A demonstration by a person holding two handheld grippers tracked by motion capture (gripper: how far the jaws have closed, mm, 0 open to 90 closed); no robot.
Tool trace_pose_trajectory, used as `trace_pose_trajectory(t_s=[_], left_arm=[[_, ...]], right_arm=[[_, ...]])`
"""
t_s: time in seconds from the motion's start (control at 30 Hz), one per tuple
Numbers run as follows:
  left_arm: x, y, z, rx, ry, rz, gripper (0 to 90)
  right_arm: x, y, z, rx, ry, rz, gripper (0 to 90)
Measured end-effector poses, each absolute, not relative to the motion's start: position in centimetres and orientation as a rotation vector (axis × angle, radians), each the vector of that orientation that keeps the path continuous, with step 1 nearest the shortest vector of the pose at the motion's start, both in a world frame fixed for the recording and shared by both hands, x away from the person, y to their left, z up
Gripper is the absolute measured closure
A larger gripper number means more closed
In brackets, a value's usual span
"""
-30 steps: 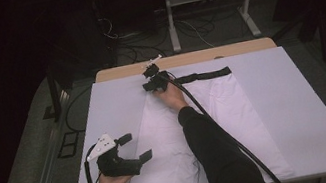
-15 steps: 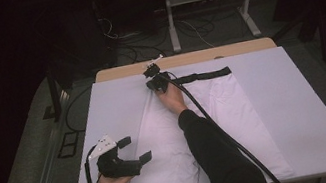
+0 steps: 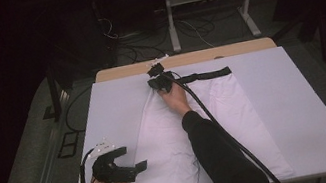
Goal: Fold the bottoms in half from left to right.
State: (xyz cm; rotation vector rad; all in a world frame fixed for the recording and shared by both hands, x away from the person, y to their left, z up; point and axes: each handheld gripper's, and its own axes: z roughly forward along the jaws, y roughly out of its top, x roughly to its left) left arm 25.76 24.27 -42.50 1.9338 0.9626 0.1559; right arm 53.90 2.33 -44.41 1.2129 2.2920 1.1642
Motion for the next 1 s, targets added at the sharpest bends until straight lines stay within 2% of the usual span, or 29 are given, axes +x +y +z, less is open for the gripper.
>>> trace_pose_trajectory(t_s=[0.6, 1.0], left_arm=[[25.5, 26.7, -42.1, 1.982, 1.065, 0.110, 0.0], [24.7, 27.6, -43.1, 1.994, 1.103, 0.006, 0.0]], right_arm=[[53.1, 2.0, -44.3, 1.202, 2.272, 1.195, 85.8], [53.0, 1.7, -44.4, 1.206, 2.279, 1.217, 85.9]])
